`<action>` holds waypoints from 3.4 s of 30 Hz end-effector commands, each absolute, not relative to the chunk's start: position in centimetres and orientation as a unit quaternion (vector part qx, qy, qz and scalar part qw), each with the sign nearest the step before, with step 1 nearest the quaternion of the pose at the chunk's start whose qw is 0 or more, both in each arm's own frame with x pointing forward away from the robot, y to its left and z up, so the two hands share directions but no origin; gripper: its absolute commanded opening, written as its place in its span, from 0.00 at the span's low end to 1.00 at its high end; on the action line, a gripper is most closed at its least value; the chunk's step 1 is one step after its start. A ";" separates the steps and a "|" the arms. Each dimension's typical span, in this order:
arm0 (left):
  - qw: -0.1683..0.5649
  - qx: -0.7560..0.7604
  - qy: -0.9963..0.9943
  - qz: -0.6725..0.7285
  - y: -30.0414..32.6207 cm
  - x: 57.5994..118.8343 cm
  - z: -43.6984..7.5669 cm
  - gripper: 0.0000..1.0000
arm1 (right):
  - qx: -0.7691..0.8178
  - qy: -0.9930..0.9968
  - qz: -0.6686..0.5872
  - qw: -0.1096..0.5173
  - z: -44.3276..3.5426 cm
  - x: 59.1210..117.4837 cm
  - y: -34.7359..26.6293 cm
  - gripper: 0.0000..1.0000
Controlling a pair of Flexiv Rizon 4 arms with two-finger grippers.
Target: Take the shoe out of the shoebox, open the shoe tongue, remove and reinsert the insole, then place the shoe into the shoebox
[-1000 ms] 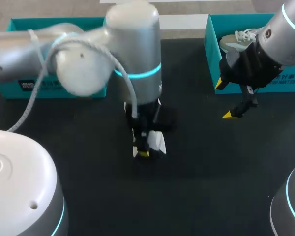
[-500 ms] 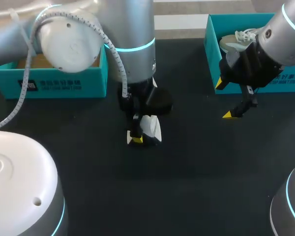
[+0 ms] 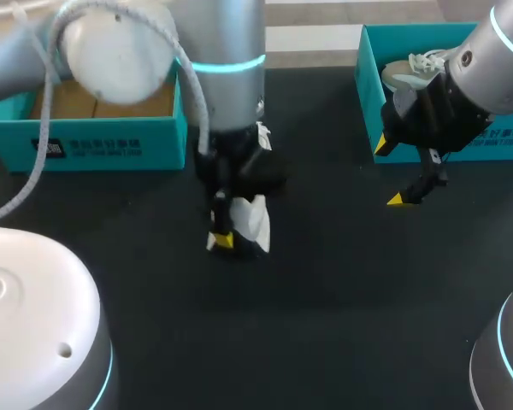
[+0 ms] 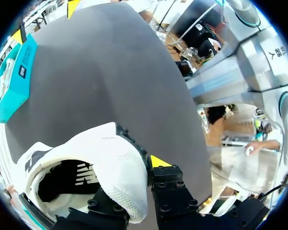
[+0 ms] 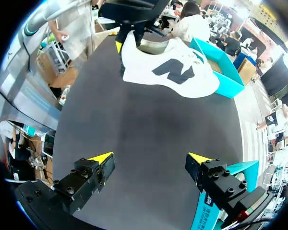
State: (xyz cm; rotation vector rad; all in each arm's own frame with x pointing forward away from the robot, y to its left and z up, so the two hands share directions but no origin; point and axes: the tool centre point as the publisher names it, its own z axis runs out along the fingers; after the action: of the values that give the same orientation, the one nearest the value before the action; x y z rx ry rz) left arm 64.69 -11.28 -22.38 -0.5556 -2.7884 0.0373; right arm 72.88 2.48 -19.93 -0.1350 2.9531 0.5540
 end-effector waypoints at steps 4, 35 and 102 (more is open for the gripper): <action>0.161 -0.213 -0.964 -0.008 -8.5 66.7 -18.3 0.00 | -0.045 0.980 0.183 0.067 -20.1 72.9 2.6 1.00; 0.155 -0.202 -0.967 -0.017 2.7 73.5 -16.5 0.00 | -0.045 0.980 0.183 0.067 -20.1 72.9 2.6 1.00; 0.130 -0.241 -0.962 -0.010 32.3 91.7 -14.5 0.00 | -0.045 0.980 0.183 0.067 -20.1 72.9 2.6 1.00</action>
State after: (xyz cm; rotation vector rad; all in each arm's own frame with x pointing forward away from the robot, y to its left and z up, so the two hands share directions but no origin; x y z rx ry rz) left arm 91.26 31.15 -14.65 -0.6944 -2.7952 -0.0601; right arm 72.88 2.48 -19.94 -0.1349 2.9530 0.5542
